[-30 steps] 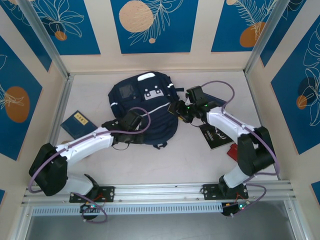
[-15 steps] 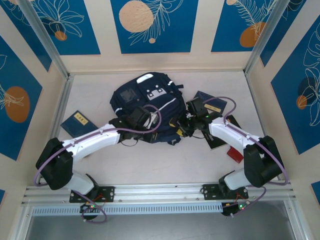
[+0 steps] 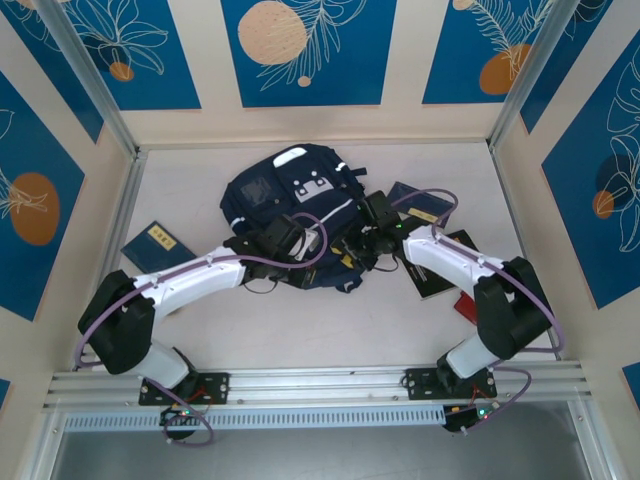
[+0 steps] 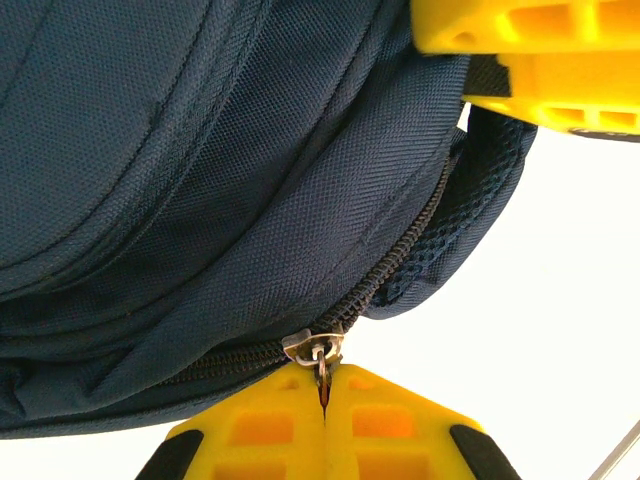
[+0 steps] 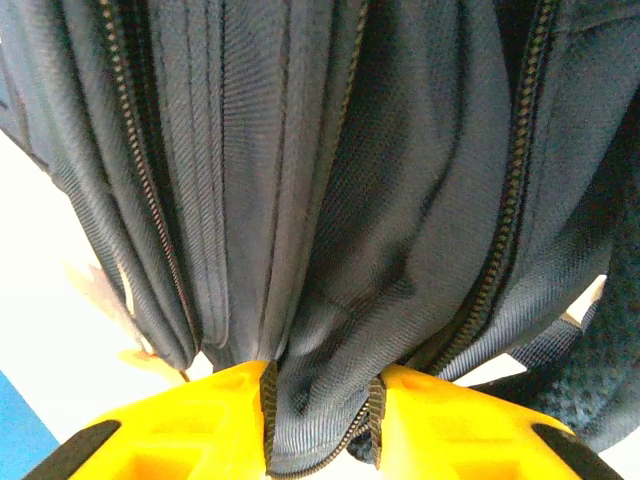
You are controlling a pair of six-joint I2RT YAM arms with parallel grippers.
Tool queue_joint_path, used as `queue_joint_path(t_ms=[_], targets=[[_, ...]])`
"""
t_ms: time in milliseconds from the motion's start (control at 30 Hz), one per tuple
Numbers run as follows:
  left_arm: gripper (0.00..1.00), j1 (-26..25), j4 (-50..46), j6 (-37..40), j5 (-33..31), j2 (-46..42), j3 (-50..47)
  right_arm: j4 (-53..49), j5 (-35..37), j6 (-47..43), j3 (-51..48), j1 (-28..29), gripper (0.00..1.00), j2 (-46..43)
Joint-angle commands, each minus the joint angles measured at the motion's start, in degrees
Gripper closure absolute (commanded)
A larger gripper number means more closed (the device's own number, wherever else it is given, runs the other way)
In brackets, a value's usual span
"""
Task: Pack the student bag
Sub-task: Unzip the student bag at the top-center of the table.
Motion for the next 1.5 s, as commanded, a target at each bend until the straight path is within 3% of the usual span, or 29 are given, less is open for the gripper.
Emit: queue_joint_path(t_ms=[0,300,500,733,1000,1133,1467], targets=[[1.00,-0.84,2.36,1.96,1.18,-0.21,1.59,-2.63,1.64,-0.28,2.08,0.62,0.66,2.43],[1.00,-0.62,-5.55,3.72,-6.52,-1.75,1.90,-6.10,7.96,-3.67,2.43,0.45,1.00,0.54],[1.00,1.71,-14.24,4.99,-12.24,-5.37,0.13,-10.61,14.12,-7.42,2.61,-0.62,1.00,-2.84],[1.00,5.97,-16.97,4.42,-15.45,-6.20,-2.11,-10.78,14.99,-10.25,3.91,-0.77,1.00,-3.85],[1.00,12.81,-12.54,5.46,-16.66,-5.85,-4.70,-10.43,15.02,-13.16,6.60,-1.20,1.00,-4.45],[1.00,17.87,-8.42,6.25,-13.68,-5.02,-5.52,-8.44,12.26,-14.96,7.17,-1.47,1.00,-4.46],[1.00,24.50,-1.51,2.75,-20.93,0.03,-5.62,-2.91,3.90,-17.57,6.67,-1.41,1.00,-3.24]])
